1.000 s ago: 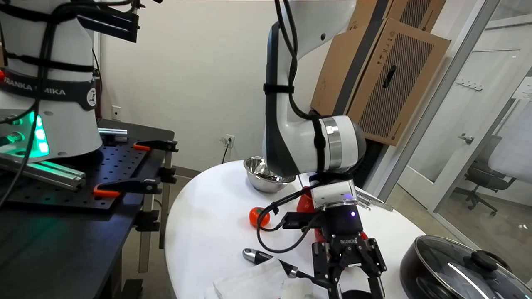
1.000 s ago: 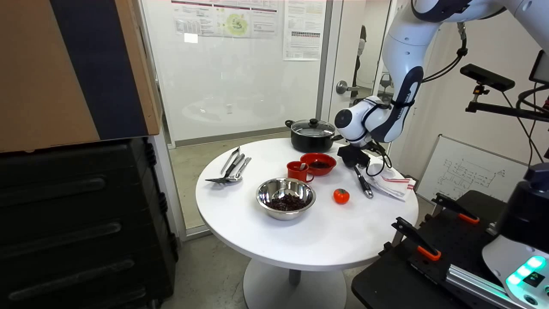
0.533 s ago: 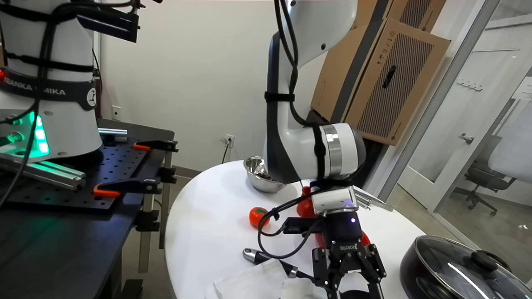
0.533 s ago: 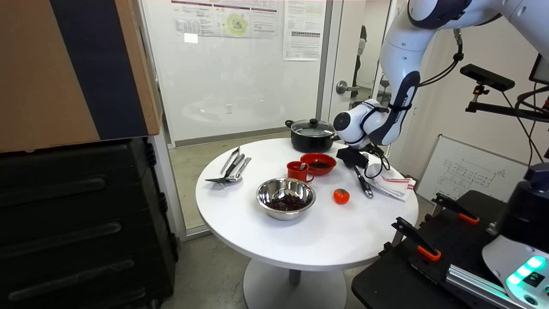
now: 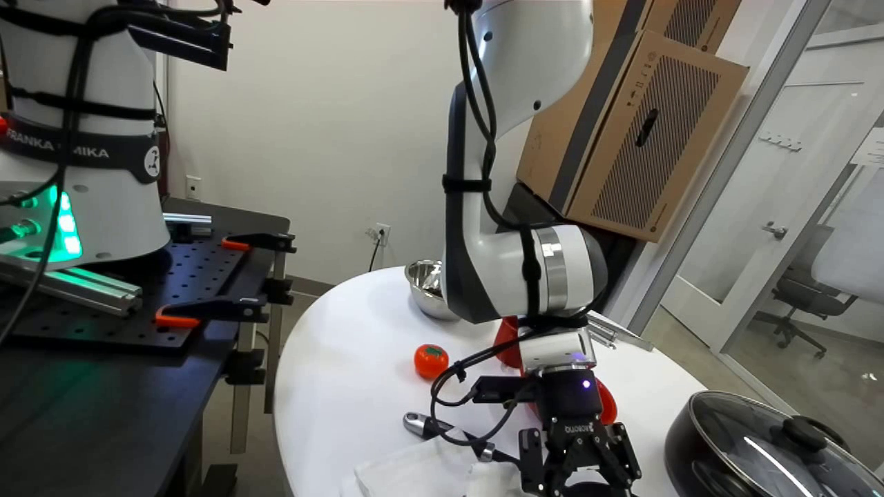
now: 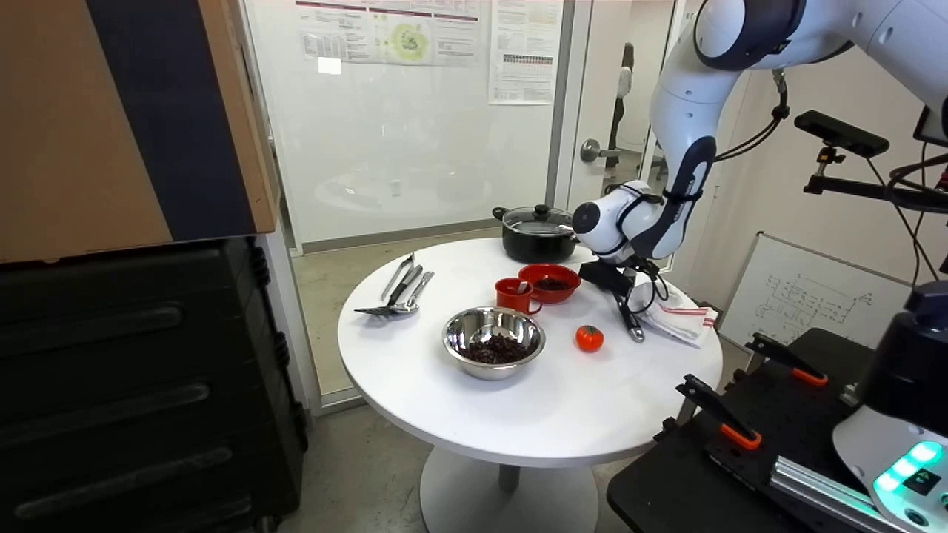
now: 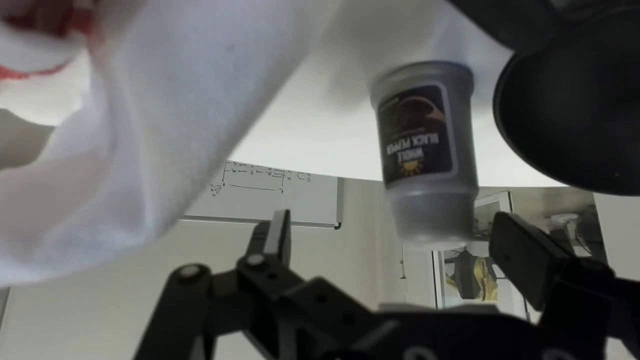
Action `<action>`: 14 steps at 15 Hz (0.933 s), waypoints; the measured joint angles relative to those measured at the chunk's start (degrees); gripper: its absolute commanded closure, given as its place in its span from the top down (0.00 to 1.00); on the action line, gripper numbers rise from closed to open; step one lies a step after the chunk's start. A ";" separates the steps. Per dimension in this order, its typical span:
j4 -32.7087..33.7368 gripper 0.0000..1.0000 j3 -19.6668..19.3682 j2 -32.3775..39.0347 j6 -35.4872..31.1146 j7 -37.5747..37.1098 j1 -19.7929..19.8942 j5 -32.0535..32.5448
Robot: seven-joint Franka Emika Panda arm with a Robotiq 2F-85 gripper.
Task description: Pick up the bottle and place in lying down.
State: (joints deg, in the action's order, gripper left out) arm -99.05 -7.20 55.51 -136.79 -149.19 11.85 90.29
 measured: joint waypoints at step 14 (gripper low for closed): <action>5.02 0.09 -0.55 2.97 0.79 1.04 0.00 -3.81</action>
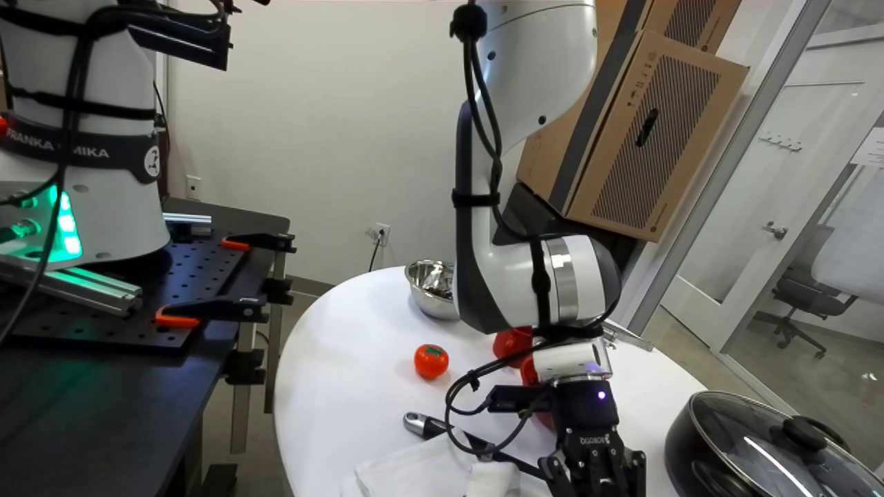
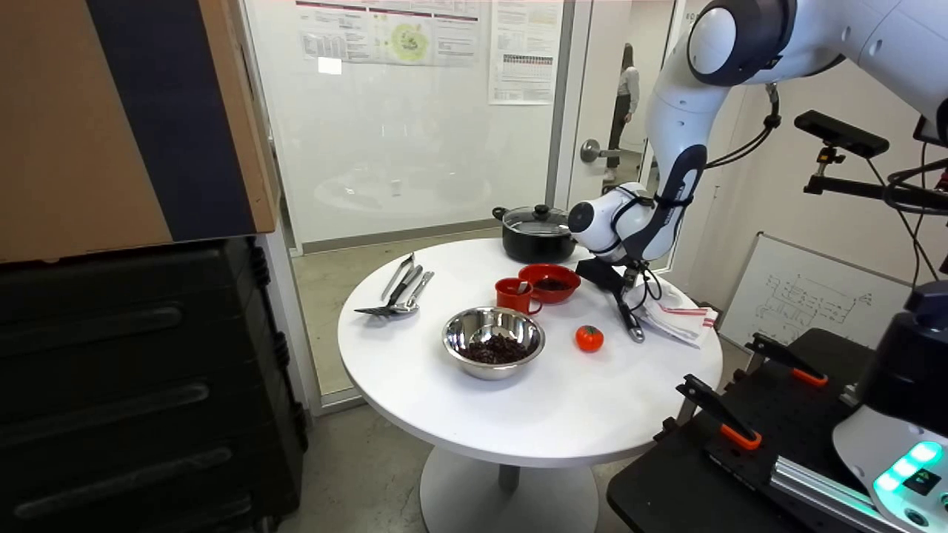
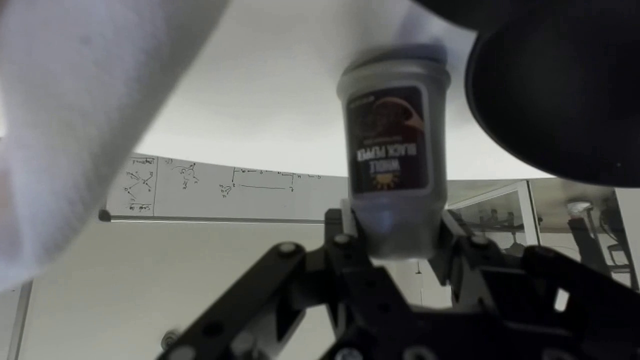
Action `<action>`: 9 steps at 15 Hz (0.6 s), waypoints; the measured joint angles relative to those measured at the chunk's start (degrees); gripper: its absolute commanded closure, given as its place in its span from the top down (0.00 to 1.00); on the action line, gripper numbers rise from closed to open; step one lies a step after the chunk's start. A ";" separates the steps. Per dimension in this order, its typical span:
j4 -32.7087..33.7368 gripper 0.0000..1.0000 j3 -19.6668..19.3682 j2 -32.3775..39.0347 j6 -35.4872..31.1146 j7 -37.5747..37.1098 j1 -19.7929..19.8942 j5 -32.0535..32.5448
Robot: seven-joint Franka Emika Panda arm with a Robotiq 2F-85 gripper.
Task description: Pick up the bottle and place in lying down.
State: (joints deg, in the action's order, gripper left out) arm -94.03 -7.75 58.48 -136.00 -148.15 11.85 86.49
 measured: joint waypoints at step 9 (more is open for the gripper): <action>-0.25 0.09 -0.63 -2.19 -0.86 0.00 0.00 0.04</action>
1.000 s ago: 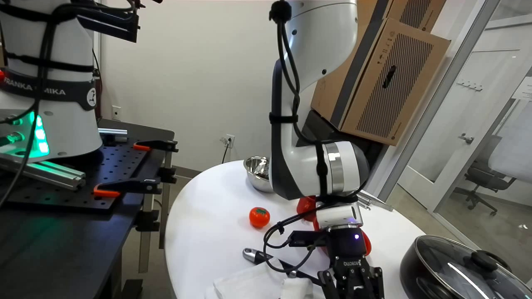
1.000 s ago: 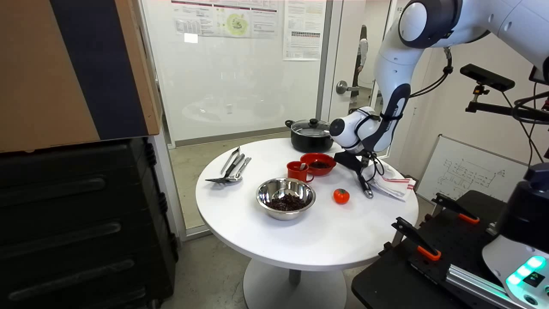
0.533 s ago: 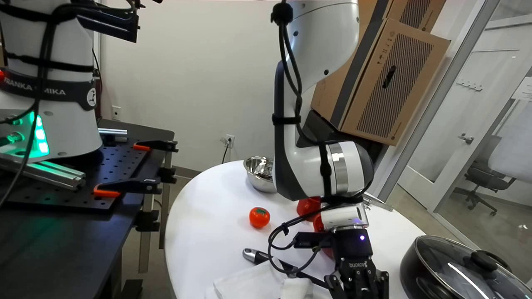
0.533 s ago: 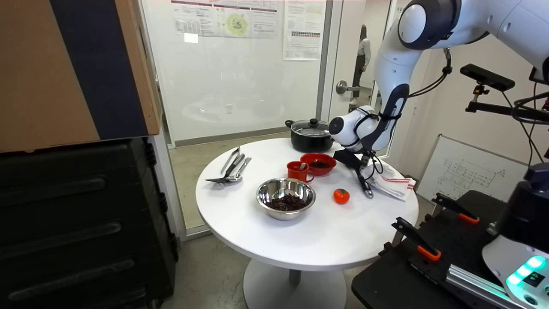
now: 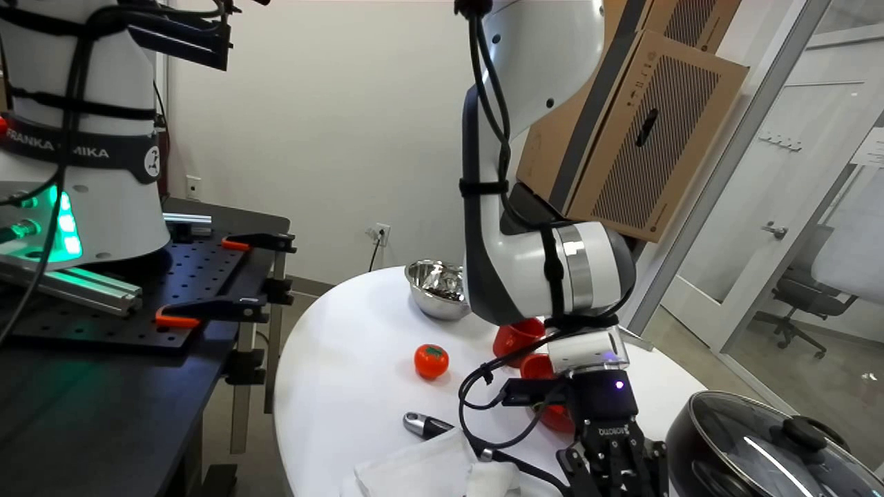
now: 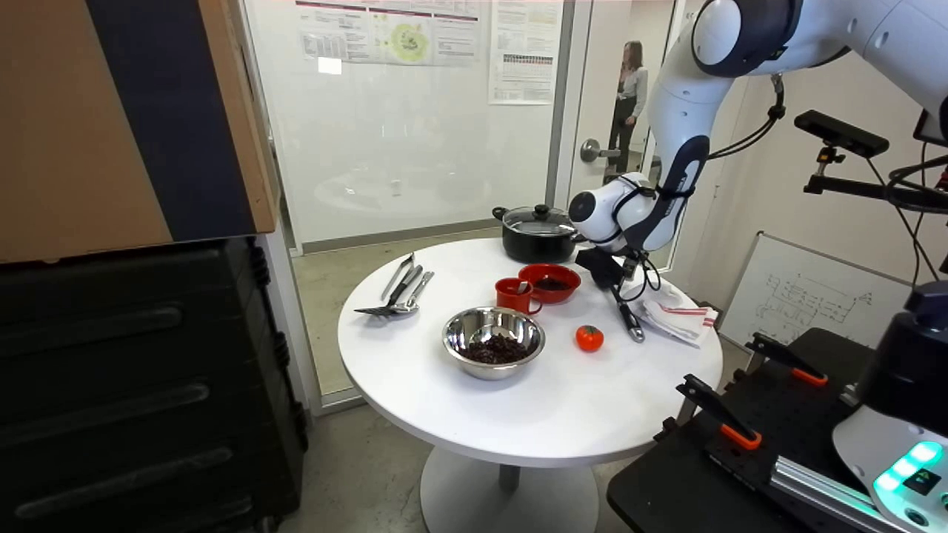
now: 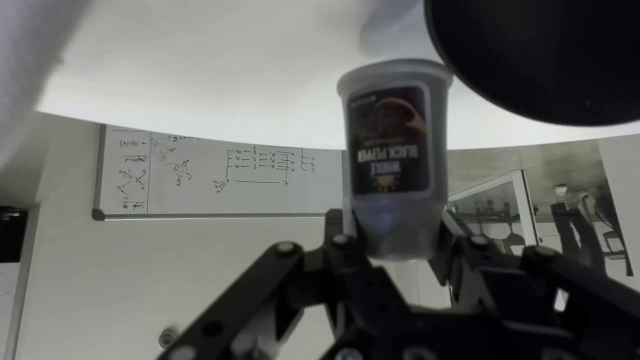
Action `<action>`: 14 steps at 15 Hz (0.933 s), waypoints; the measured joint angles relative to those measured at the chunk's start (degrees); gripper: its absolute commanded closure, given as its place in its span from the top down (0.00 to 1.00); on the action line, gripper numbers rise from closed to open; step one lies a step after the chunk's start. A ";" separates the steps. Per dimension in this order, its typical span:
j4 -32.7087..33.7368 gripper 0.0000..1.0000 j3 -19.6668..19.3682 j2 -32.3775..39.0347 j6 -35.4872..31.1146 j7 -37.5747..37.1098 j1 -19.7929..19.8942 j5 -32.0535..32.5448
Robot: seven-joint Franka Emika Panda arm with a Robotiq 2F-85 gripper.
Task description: Pick up the bottle and place in lying down.
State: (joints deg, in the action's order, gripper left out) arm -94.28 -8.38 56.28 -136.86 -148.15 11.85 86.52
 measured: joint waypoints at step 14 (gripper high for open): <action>-19.69 0.09 3.78 -17.33 -25.84 32.13 9.91 -9.53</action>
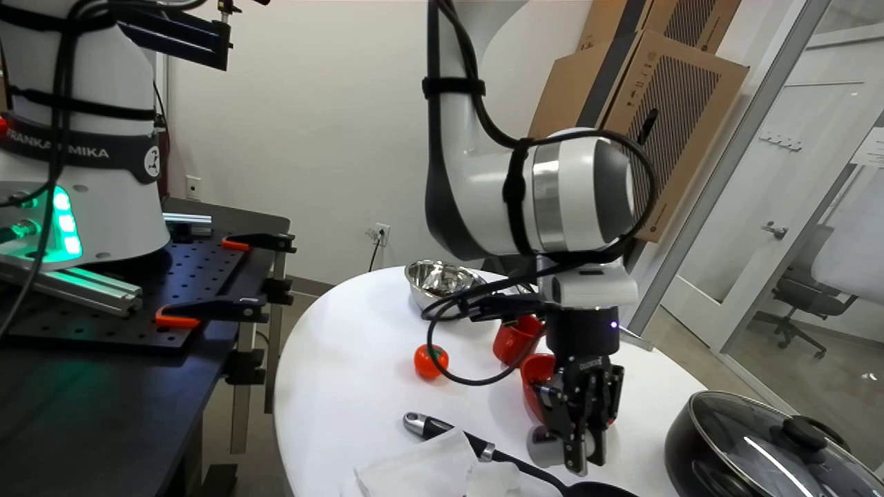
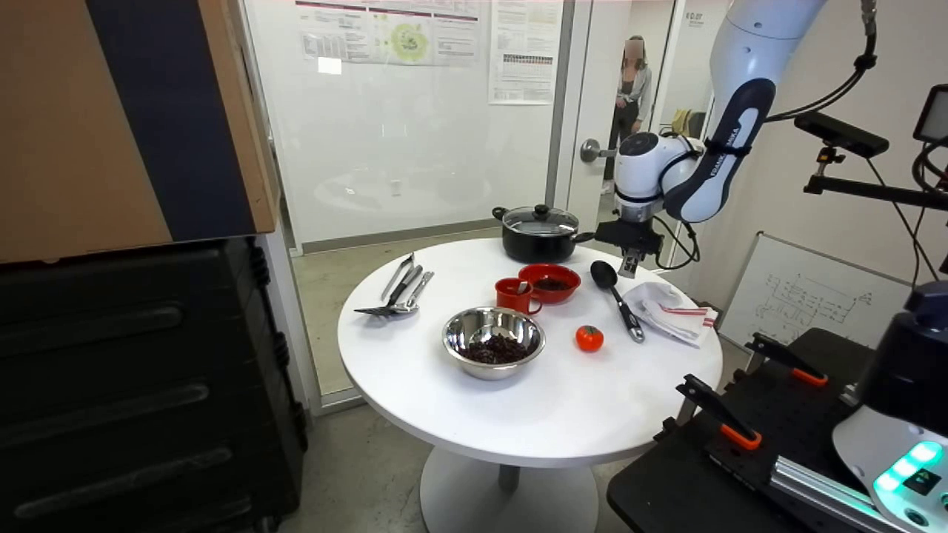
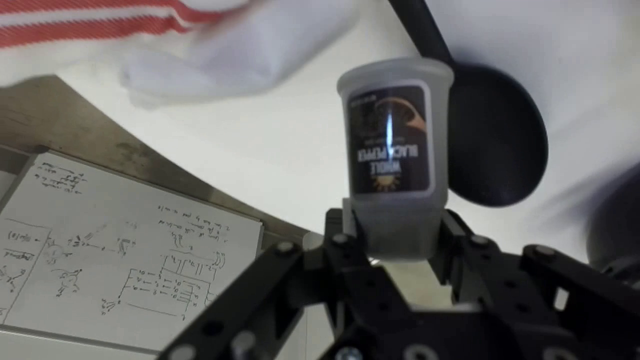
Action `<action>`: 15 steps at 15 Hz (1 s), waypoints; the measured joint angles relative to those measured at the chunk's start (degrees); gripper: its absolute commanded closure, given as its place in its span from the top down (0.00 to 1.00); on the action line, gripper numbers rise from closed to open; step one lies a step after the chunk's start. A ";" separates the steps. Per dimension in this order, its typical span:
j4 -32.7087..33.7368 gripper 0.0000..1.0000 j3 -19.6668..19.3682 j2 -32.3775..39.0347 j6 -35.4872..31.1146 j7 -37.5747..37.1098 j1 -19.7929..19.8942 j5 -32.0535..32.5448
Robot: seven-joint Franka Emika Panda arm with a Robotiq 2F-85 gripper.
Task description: Pick up the bottle and place in lying down.
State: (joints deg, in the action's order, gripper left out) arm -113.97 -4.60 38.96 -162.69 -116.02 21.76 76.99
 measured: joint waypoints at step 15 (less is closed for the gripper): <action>-10.62 0.09 1.60 -0.88 -0.84 44.58 -8.17 -45.91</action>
State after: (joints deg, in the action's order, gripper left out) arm -124.59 -2.99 38.08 -163.53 -71.45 13.59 31.08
